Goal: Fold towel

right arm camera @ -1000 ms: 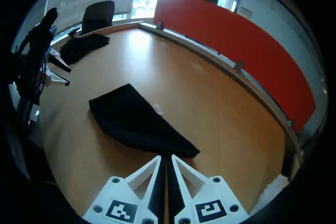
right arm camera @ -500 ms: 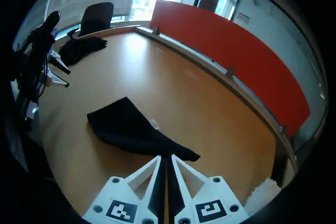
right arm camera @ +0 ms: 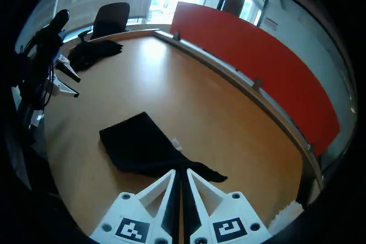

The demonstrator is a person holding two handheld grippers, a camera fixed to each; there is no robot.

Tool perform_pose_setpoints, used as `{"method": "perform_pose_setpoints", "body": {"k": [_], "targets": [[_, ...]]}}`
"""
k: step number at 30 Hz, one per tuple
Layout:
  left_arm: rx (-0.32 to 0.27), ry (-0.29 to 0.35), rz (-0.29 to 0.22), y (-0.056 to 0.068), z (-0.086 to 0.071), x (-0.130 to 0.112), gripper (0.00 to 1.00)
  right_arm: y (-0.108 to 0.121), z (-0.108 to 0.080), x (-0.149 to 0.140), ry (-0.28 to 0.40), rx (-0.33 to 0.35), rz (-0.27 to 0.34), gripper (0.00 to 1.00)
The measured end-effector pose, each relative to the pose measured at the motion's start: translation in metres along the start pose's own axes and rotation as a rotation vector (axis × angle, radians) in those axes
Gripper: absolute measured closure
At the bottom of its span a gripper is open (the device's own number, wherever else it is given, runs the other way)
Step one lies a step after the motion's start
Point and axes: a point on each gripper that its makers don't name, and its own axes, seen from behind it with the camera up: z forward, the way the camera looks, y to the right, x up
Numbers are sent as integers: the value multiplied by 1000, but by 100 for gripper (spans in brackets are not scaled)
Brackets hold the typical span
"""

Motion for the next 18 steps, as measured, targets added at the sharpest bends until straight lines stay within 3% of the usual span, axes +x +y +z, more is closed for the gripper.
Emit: {"method": "perform_pose_setpoints", "body": {"k": [18], "targets": [[5,13,-13,-8,-8,0,8,-88,52,46,40,166,-68,95]]}}
